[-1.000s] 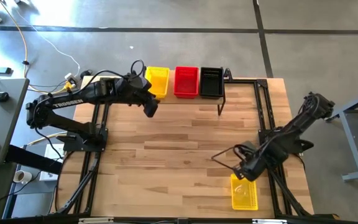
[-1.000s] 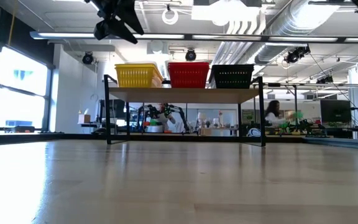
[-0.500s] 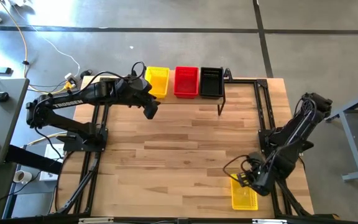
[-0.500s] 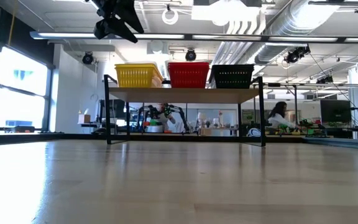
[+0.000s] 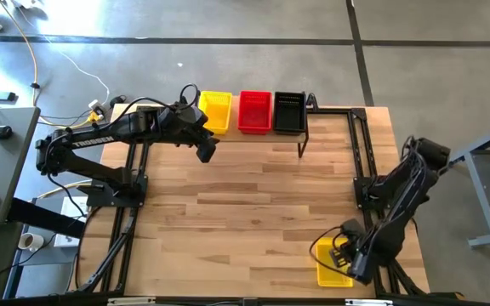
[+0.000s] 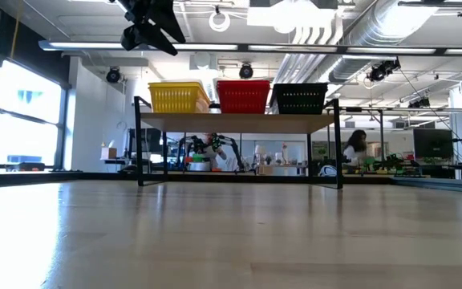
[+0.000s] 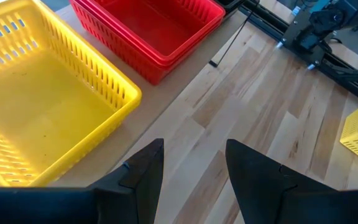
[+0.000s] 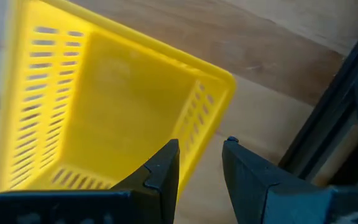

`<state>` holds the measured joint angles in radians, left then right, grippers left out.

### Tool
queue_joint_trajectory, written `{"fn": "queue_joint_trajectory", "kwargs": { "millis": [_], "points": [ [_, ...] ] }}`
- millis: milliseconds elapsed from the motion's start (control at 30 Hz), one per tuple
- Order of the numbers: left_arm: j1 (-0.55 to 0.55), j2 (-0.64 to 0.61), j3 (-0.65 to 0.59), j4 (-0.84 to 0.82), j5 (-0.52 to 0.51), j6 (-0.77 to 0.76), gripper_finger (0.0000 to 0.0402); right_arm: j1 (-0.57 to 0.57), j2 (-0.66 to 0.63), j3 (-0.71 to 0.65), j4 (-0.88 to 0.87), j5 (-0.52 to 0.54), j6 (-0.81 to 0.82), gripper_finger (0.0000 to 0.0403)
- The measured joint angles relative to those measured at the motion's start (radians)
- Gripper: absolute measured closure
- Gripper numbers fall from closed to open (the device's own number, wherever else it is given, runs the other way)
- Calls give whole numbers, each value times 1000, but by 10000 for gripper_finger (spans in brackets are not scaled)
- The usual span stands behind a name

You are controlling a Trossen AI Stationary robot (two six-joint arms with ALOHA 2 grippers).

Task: Stack baskets on shelf by color
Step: Stack the yellow bin on the stacked yellow bins on the shelf

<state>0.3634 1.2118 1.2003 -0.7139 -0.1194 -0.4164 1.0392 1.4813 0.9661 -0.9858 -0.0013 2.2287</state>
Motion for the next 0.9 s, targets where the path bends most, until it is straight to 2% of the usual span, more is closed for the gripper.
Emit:
{"fn": "queue_joint_trajectory", "kwargs": {
  "millis": [300, 567, 700, 900],
  "points": [
    [0, 0, 0, 0, 0, 0, 239, 2, 99, 0, 9, -26, 8, 306],
    [0, 0, 0, 0, 0, 0, 239, -17, 112, 1, 35, -36, 7, 395],
    [-6, 0, 0, 0, 1, 6, 239, -59, 112, 3, 35, -32, 7, 395],
    [-34, 0, 0, 0, 2, 53, 239, -140, 111, 51, 20, 39, -7, 400]
  ]
}}
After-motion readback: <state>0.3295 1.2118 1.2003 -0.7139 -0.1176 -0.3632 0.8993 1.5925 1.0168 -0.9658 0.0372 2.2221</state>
